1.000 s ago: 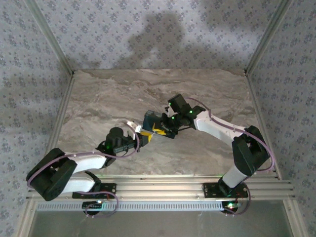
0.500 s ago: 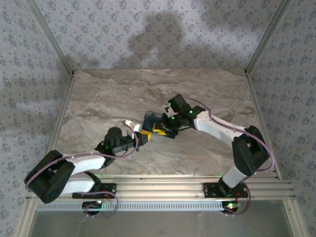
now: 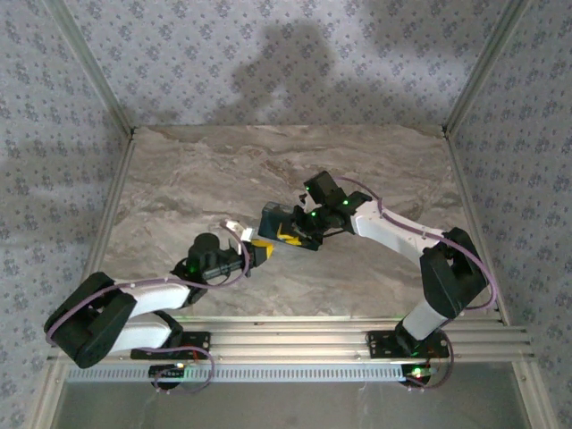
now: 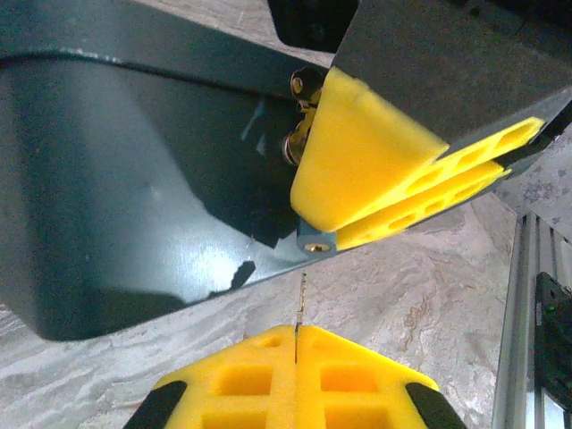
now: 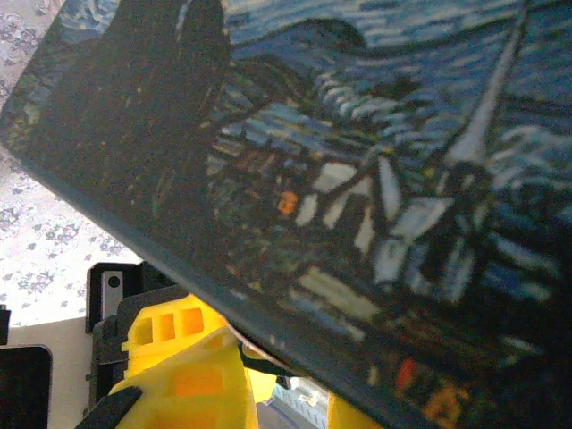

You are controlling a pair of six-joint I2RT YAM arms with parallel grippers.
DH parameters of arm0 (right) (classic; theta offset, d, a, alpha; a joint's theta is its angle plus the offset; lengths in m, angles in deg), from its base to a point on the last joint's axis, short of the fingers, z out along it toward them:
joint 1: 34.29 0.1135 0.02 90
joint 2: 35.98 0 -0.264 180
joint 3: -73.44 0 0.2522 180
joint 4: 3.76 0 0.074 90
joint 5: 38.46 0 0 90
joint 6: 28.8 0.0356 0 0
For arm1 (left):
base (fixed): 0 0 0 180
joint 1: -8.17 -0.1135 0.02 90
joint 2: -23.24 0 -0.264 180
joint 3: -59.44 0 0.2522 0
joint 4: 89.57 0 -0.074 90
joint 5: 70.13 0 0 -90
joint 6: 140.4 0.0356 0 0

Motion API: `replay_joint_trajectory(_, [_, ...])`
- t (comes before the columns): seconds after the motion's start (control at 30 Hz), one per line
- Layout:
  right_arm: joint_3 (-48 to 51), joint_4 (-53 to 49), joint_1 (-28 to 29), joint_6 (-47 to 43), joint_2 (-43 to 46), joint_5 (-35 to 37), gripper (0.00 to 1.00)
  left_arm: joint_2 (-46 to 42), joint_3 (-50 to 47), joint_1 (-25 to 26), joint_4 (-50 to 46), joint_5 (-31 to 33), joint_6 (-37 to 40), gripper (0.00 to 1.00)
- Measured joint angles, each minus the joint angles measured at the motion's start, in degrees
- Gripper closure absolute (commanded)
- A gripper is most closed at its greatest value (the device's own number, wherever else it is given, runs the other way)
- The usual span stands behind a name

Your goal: Unlock a padlock with a key

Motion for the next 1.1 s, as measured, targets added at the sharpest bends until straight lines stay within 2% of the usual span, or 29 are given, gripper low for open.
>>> replay_joint_trajectory(0.6, [0.0,0.0,0.0,0.0,0.0,0.2,1.0,3.3,-1.0,0.0,7.7,-0.4,-3.9,1.0])
replay_joint_trajectory(1.1, [0.0,0.5,0.0,0.1,0.0,0.2,1.0,5.1,-1.0,-0.4,10.4,-0.5,-5.4,1.0])
